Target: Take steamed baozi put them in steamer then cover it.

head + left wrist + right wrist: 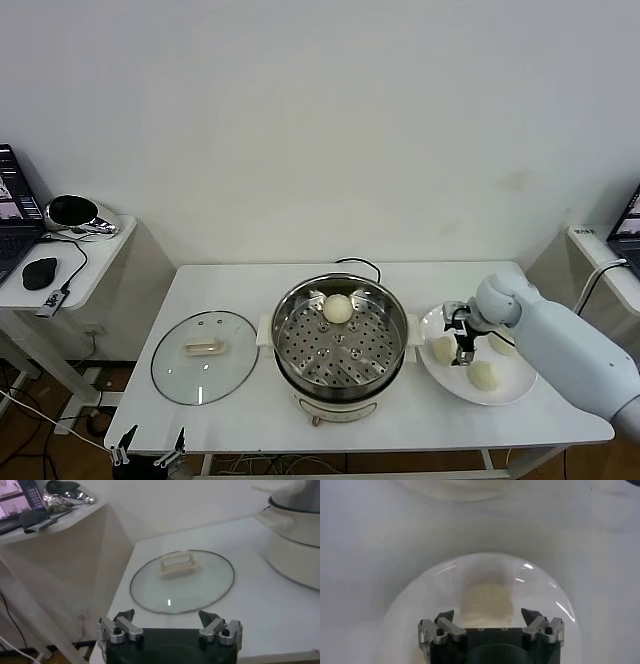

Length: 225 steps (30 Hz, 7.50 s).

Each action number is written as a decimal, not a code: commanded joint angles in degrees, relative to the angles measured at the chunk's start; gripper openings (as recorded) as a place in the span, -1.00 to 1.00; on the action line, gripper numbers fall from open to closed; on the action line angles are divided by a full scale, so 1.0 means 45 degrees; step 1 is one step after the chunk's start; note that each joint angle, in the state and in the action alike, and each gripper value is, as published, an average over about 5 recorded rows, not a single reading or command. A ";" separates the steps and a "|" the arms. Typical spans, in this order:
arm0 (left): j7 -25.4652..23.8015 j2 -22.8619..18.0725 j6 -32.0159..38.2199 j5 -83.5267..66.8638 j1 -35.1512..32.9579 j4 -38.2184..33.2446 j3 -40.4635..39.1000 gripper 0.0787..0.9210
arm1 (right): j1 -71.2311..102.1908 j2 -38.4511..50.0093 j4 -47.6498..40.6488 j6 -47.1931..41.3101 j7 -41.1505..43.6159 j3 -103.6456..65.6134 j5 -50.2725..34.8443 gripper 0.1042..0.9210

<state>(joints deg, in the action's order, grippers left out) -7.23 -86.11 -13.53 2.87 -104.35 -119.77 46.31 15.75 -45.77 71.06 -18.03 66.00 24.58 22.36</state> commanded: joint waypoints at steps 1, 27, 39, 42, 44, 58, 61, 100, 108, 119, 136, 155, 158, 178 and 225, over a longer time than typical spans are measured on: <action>-0.0005 -0.0009 0.0000 0.0016 0.0012 0.0043 -0.0012 0.77 | 0.0060 -0.0115 -0.0212 0.0055 0.0060 -0.0069 -0.0041 0.76; 0.0019 0.0220 -0.0007 0.0108 0.0355 0.0186 0.0127 0.77 | -0.3507 0.1827 0.1379 -0.1045 0.0930 0.2339 -0.3521 0.22; -0.0044 0.0425 -0.0167 0.0099 0.0841 -0.0334 0.0549 0.77 | -1.0375 0.1777 0.3572 -0.2752 0.2297 0.6998 -0.8269 0.22; -0.0016 0.0456 -0.0181 0.0112 0.0958 -0.0332 0.0592 0.77 | -1.1923 0.0887 0.3605 -0.3010 0.2354 0.8153 -0.9255 0.22; 0.0011 0.0449 -0.0180 0.0108 0.0992 -0.0393 0.0595 0.77 | -1.2408 0.0335 0.3514 -0.3173 0.2394 0.8464 -0.9626 0.22; 0.0083 0.0322 -0.0153 -0.0026 0.1045 -0.0785 0.0526 0.77 | -1.2499 -0.3738 0.2691 -0.4176 0.2112 0.9559 -1.0728 0.22; 0.0100 0.0292 -0.0149 -0.0076 0.1002 -0.0830 0.0504 0.77 | -1.1991 -0.4435 0.2419 -0.4319 0.1976 0.9435 -1.0566 0.22; 0.0086 0.0091 -0.0171 -0.0298 0.0972 -0.1004 0.0368 0.77 | -0.8543 -0.7283 -0.0173 -0.4338 0.0097 0.9272 -0.7642 0.22; 0.0085 0.0109 -0.0171 -0.0325 0.0977 -0.0967 0.0377 0.77 | -0.8553 -0.7212 0.0121 -0.4430 0.0012 0.9220 -0.7855 0.35; 0.0009 0.0071 -0.0237 -0.0315 0.1054 -0.1028 0.0276 0.77 | -0.9749 -0.4686 0.1860 -0.4454 0.0446 0.8385 -0.8066 0.76; -0.0164 0.0196 -0.0412 -0.0352 0.0981 -0.0907 0.0201 0.77 | -1.0764 0.2706 0.4648 -0.2035 0.2319 0.7268 -0.6489 0.76; -0.0180 0.0067 -0.0430 -0.0152 0.0613 -0.0751 0.0011 0.77 | -0.1959 0.4508 0.4150 -0.0290 0.2254 0.1810 -0.2523 0.76; -0.0174 0.0038 -0.0429 -0.0112 0.0580 -0.0678 0.0006 0.77 | -0.1499 0.4326 0.3815 -0.0107 0.2239 0.1522 -0.2108 0.76; -0.0183 0.0053 -0.0422 0.0087 0.0558 -0.0317 -0.0023 0.77 | 0.0983 0.3126 0.2035 0.0580 0.1564 -0.0059 -0.0443 0.76; -0.0200 0.0048 -0.0452 0.0067 0.0892 0.0135 0.0016 0.77 | 0.0046 0.2309 0.0856 0.0693 0.1698 -0.0069 -0.0834 0.21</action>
<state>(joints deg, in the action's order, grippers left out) -8.14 -85.96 -15.48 3.21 -100.43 -118.90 46.24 18.15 -36.31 74.44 -14.80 72.77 24.05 20.36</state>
